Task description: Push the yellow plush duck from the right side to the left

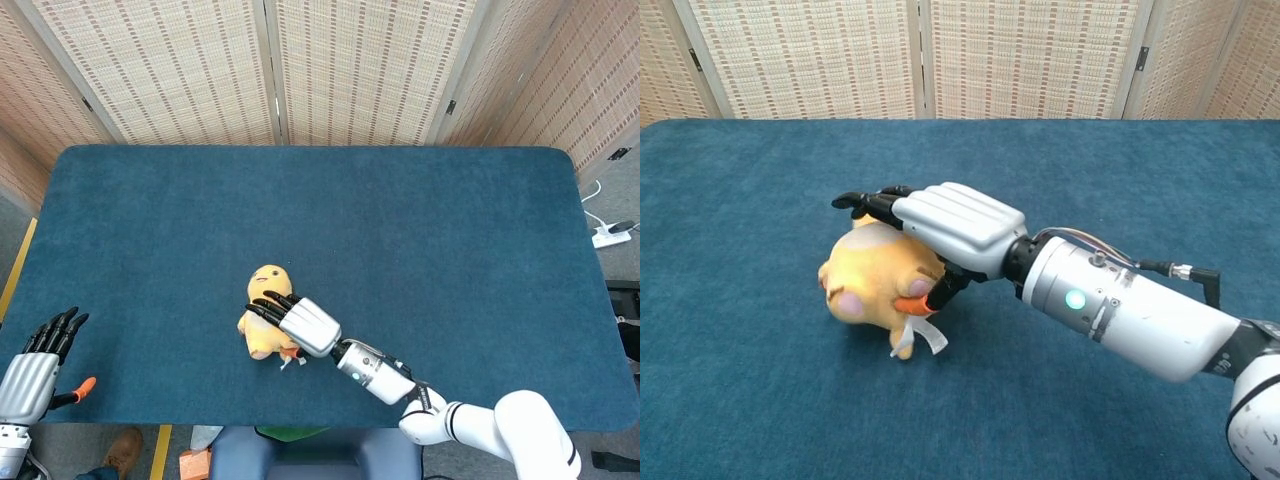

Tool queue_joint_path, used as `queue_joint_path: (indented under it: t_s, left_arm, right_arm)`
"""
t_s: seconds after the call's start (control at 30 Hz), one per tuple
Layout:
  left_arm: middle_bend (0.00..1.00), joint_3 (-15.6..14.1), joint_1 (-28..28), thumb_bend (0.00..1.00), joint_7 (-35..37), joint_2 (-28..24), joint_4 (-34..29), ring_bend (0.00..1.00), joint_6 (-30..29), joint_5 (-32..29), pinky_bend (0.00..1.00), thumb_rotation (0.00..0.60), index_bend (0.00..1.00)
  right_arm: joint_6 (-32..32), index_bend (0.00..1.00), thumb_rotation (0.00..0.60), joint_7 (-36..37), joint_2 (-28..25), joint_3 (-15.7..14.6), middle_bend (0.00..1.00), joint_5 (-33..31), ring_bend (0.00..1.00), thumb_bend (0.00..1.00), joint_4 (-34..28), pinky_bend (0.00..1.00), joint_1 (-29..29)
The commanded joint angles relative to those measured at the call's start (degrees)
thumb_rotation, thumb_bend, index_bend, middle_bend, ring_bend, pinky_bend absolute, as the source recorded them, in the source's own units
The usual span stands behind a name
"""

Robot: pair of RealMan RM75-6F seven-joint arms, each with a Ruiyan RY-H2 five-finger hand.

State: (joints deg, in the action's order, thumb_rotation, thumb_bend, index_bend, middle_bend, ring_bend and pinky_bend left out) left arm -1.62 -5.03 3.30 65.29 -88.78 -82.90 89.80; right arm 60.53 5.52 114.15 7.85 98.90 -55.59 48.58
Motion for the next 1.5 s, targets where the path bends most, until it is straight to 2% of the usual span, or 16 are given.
queue_joint_path:
  t_s: [0.03, 0.17, 0.27, 0.43, 0.57, 0.7, 0.77, 0.9, 1.13, 1.33, 1.5]
  left_arm:
    - [0.00, 0.01, -0.13, 0.24, -0.10, 0.05, 0.05, 0.00, 0.36, -0.20, 0.12, 0.600, 0.00]
    - [0.00, -0.10, -0.23, 0.24, -0.50, 0.24, -0.01, 0.00, 0.40, 0.08, 0.11, 0.600, 0.00]
    - [0.00, -0.25, -0.24, 0.24, -0.87, 0.37, -0.04, 0.00, 0.32, 0.37, 0.11, 0.600, 0.00]
    - [0.00, -0.49, -0.35, 0.24, -0.70, 1.30, 0.87, 0.00, -0.56, 1.98, 0.11, 0.600, 0.00]
    - [0.00, -1.03, -1.71, 0.24, 0.06, 3.39, 1.67, 0.00, -0.85, 5.81, 0.12, 0.600, 0.00]
    - [0.00, -1.79, -6.47, 0.24, 0.11, 4.77, -1.28, 0.00, 2.64, 12.14, 0.11, 0.600, 0.00]
    - [0.00, -1.62, -9.33, 0.24, 0.20, 5.35, -3.55, 0.00, 5.40, 14.16, 0.10, 0.600, 0.00]
    - [0.00, 0.70, -15.26, 0.23, -3.90, 7.96, -8.03, 0.00, 12.50, 14.98, 0.09, 0.600, 0.00]
    - [0.00, 7.15, -23.60, 0.22, -13.93, 15.95, -11.32, 0.00, 24.46, 7.06, 0.06, 0.600, 0.00]
    - [0.00, 10.80, -28.99, 0.22, -19.88, 23.29, -7.13, 0.00, 30.44, -0.13, 0.05, 0.600, 0.00]
    - [0.00, 11.46, -32.19, 0.22, -22.61, 26.81, -2.54, 0.00, 35.71, -6.96, 0.05, 0.600, 0.00]
  right_arm:
    - [0.75, 0.00, 0.600, 2.91, -2.37, -1.16, 0.00, -0.45, 0.00, 0.00, -3.53, 0.00, -0.01]
    - [3.10, 0.00, 0.600, 5.53, -8.27, -2.94, 0.00, 0.11, 0.00, 0.00, -12.27, 0.00, -1.58]
    - [6.16, 0.00, 0.600, 6.18, -14.51, -5.39, 0.00, 1.26, 0.00, 0.00, -19.89, 0.00, -3.99]
    - [15.62, 0.00, 0.600, 6.66, -27.89, -12.37, 0.00, 3.53, 0.00, 0.00, -30.64, 0.00, -12.10]
    - [25.46, 0.00, 0.600, 3.54, -35.33, -16.81, 0.00, 3.67, 0.00, 0.00, -31.22, 0.00, -20.86]
    - [34.28, 0.00, 0.600, 3.54, -40.84, -18.85, 0.00, 3.23, 0.00, 0.00, -30.81, 0.00, -28.18]
    - [36.10, 0.00, 0.600, 4.38, -43.22, -19.80, 0.00, 3.11, 0.00, 0.00, -30.99, 0.00, -30.26]
    - [40.39, 0.00, 0.600, 10.04, -45.11, -19.65, 0.00, 3.43, 0.00, 0.00, -29.44, 0.00, -33.23]
    - [43.43, 0.00, 0.600, 16.29, -49.24, -18.80, 0.00, 4.14, 0.00, 0.00, -27.91, 0.00, -35.62]
    - [44.13, 0.00, 0.600, 18.16, -51.00, -18.38, 0.00, 5.08, 0.00, 0.00, -27.69, 0.00, -37.20]
    - [45.53, 0.00, 0.600, 18.97, -51.53, -17.73, 0.00, 6.54, 0.00, 0.00, -27.55, 0.00, -38.31]
